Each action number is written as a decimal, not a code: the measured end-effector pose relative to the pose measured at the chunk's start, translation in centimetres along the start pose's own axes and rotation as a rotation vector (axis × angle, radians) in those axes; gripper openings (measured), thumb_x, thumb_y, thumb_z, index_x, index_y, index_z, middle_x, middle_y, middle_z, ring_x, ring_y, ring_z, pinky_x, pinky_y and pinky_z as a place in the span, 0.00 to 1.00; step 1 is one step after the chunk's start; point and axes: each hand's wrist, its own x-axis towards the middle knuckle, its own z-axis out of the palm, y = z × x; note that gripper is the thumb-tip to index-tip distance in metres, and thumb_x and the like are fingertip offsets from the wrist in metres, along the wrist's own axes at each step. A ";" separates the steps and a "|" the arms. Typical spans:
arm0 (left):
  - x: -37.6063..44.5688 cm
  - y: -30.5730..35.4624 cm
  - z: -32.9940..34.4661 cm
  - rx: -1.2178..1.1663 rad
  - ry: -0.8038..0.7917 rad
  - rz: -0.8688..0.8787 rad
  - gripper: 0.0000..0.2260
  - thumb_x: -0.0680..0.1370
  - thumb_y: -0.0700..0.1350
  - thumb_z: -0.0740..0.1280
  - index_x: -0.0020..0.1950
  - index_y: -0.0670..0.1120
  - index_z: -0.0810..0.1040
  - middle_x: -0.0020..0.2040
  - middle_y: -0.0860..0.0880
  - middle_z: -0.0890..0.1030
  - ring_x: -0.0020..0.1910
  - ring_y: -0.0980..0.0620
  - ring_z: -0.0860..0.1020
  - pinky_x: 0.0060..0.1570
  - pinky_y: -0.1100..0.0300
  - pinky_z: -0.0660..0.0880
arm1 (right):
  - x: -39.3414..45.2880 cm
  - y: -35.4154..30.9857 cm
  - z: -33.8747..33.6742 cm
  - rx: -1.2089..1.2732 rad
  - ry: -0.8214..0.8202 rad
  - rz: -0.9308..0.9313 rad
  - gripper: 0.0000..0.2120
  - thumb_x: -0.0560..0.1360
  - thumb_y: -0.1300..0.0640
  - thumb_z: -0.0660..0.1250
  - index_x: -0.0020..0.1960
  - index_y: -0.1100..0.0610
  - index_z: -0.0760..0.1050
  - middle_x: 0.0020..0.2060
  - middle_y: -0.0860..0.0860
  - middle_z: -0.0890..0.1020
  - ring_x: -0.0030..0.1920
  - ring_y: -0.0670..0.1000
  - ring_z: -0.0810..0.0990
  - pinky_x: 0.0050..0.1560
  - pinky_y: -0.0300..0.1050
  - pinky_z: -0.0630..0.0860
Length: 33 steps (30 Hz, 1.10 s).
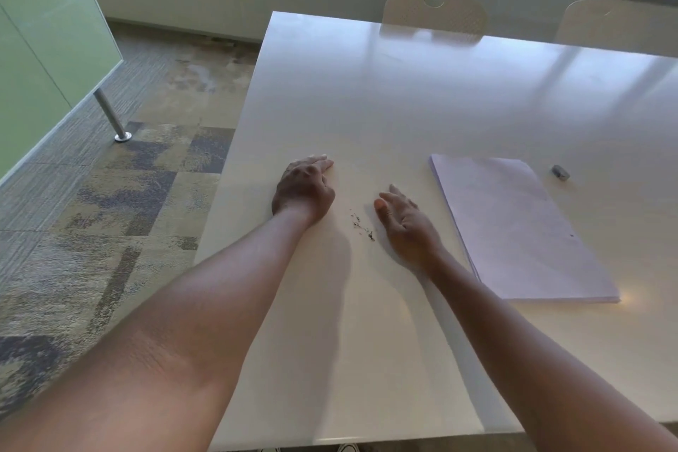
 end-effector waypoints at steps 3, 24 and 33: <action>-0.1 0.2 -0.2 0.009 -0.002 -0.002 0.24 0.80 0.40 0.56 0.75 0.47 0.75 0.77 0.51 0.72 0.77 0.50 0.67 0.77 0.59 0.58 | -1.1 -2.3 1.7 0.117 -0.027 -0.088 0.25 0.83 0.44 0.54 0.75 0.56 0.67 0.78 0.49 0.60 0.77 0.50 0.61 0.77 0.48 0.57; -0.4 0.5 -1.0 -0.010 -0.028 0.002 0.25 0.79 0.39 0.56 0.75 0.47 0.74 0.77 0.51 0.72 0.77 0.50 0.66 0.77 0.58 0.58 | 0.1 -3.5 4.5 0.650 0.045 -0.098 0.25 0.81 0.39 0.53 0.68 0.54 0.70 0.64 0.49 0.78 0.65 0.48 0.78 0.69 0.48 0.71; -0.3 0.3 -0.8 -0.018 -0.004 0.002 0.23 0.79 0.39 0.57 0.74 0.48 0.77 0.76 0.51 0.73 0.76 0.51 0.68 0.77 0.58 0.59 | 1.1 -2.3 1.5 -0.017 -0.006 -0.078 0.23 0.86 0.49 0.48 0.74 0.57 0.69 0.78 0.53 0.61 0.78 0.46 0.56 0.77 0.39 0.50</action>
